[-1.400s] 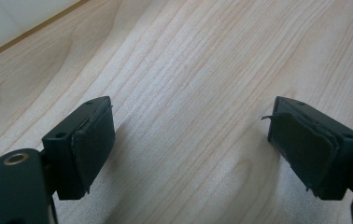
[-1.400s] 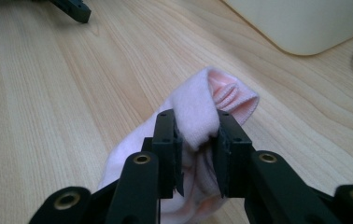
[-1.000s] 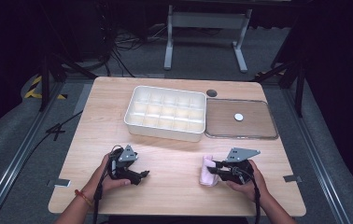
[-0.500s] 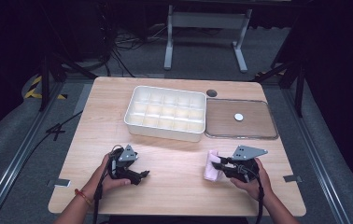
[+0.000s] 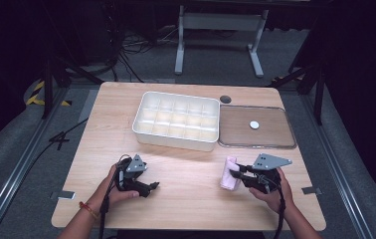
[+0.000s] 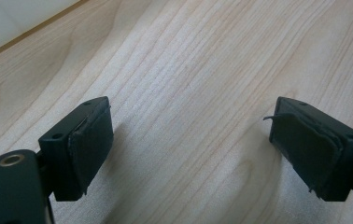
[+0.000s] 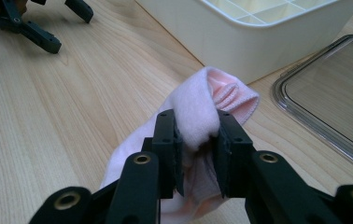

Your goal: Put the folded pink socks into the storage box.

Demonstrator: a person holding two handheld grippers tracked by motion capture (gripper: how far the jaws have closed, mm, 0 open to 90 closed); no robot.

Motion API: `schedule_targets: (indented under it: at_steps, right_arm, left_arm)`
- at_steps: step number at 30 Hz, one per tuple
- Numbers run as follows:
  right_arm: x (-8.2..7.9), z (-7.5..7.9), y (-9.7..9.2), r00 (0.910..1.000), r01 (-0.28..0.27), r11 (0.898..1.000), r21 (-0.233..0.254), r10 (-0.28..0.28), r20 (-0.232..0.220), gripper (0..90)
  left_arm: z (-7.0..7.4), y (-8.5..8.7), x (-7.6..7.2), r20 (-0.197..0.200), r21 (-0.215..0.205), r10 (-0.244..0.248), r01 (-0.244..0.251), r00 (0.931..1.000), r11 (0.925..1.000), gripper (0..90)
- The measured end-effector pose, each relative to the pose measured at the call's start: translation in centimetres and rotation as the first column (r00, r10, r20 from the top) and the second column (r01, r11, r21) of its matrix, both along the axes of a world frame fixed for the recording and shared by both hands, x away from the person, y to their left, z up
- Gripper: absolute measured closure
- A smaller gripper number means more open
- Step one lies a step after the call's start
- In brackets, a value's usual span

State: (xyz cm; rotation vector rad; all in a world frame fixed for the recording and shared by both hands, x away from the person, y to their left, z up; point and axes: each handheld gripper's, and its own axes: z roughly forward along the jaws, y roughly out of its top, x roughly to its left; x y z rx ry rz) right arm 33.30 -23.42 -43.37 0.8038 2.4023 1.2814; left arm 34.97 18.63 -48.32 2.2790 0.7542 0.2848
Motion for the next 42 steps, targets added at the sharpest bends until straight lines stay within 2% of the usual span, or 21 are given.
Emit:
schedule_targets:
  at_steps: [6,23,31,42]
  right_arm:
    - [-0.2,0.5,-0.3,0.9999,0.0,1.0,0.009,-0.001,0.017,73.0]
    - [0.6,2.9,-0.2,0.9964,0.01,1.0,0.021,-0.011,0.084,72.8]
    - [1.3,4.4,0.2,0.9916,0.008,0.999,0.032,-0.012,0.129,72.8]
    - [2.3,5.7,1.0,0.9873,0.007,0.999,0.04,-0.013,0.158,72.8]
  left_arm:
    - [0.0,-0.1,0.1,-0.001,0.004,0.0,0.0,1.0,1.0,12.0]
    - [0.0,-0.3,0.1,-0.003,0.003,0.005,-0.005,1.0,1.0,11.2]
    - [0.0,-0.4,0.1,-0.008,0.002,0.01,-0.01,0.9999,0.9999,10.6]
    - [0.0,-0.5,0.0,-0.008,0.006,0.015,-0.015,0.9999,0.9999,10.2]
